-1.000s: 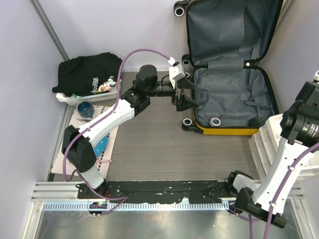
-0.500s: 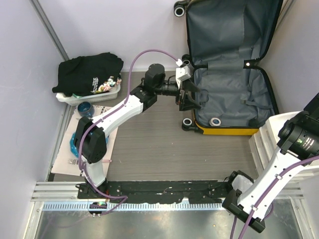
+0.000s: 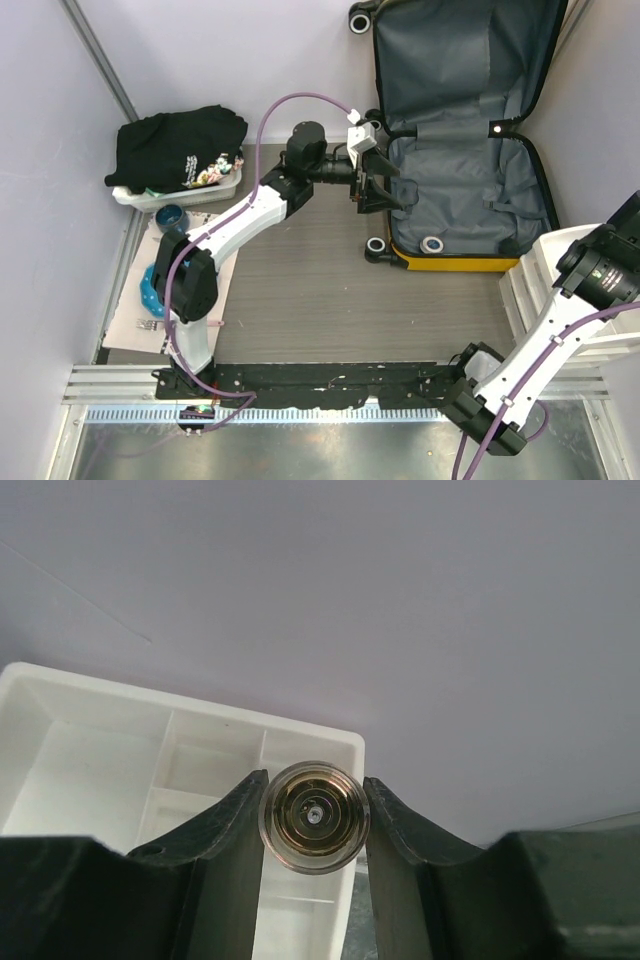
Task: Open, take out, and arrange the luggage
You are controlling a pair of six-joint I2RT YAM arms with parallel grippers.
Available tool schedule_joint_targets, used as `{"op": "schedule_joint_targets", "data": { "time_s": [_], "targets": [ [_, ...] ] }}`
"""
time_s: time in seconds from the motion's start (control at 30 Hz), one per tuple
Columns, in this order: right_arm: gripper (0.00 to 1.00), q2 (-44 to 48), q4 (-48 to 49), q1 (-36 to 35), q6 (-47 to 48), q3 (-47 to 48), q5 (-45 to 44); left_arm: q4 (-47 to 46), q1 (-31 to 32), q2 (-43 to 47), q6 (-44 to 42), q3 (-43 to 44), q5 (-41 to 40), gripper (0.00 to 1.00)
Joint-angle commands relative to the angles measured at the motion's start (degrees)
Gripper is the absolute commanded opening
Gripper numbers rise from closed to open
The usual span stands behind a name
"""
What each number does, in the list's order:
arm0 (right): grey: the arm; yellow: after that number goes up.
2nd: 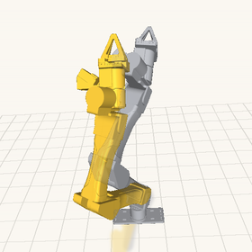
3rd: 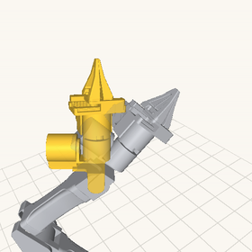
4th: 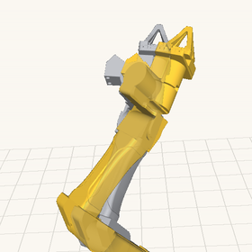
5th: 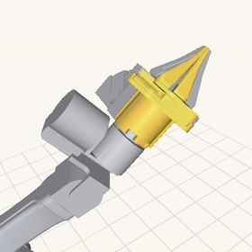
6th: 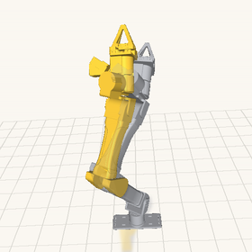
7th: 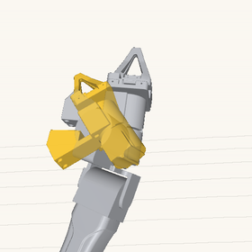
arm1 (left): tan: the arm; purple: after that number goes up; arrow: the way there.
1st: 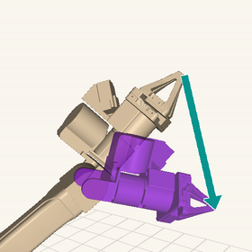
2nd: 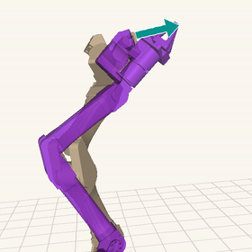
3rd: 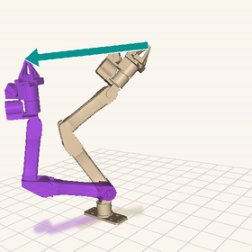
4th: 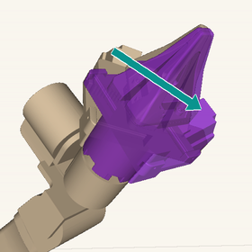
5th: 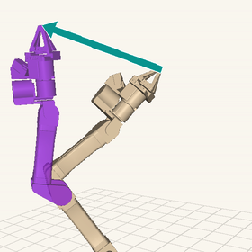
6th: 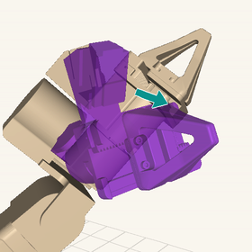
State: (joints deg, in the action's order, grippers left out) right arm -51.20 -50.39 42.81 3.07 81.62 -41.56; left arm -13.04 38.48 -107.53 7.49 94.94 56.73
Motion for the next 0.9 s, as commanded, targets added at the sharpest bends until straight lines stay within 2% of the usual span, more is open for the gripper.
{"op": "schedule_joint_targets", "data": {
  "time_s": [0.0, 0.43, 0.8, 0.83, 0.87],
  "targets": [
    [0.01, 3.3, 7.5, 1.4, 0.0, -4.3, -2.6, -3.3, -0.5, -0.1, 1.3, 2.2, 1.6, 0.93],
    [0.01, 2.7, 12.7, 1.7, 2.1, -4.7, -1.3, -5.6, -1.1, -1.0, 3.4, 1.7, 2.6, 0.93],
    [0.0, 2.2, 13.9, 2.6, 0.0, -9.7, -0.5, -6.7, -1.8, -1.7, 4.6, 2.3, 2.7, 0.93],
    [0.02, 2.2, 14.0, 2.6, 0.0, -9.9, -0.3, -6.7, -1.8, -1.8, 4.6, 2.3, 2.6, 0.93],
    [0.15, 2.4, 14.0, 2.7, -0.1, -10.2, 0.1, -6.7, -1.9, -1.9, 4.6, 2.4, 2.6, 0.93]
  ]
}}
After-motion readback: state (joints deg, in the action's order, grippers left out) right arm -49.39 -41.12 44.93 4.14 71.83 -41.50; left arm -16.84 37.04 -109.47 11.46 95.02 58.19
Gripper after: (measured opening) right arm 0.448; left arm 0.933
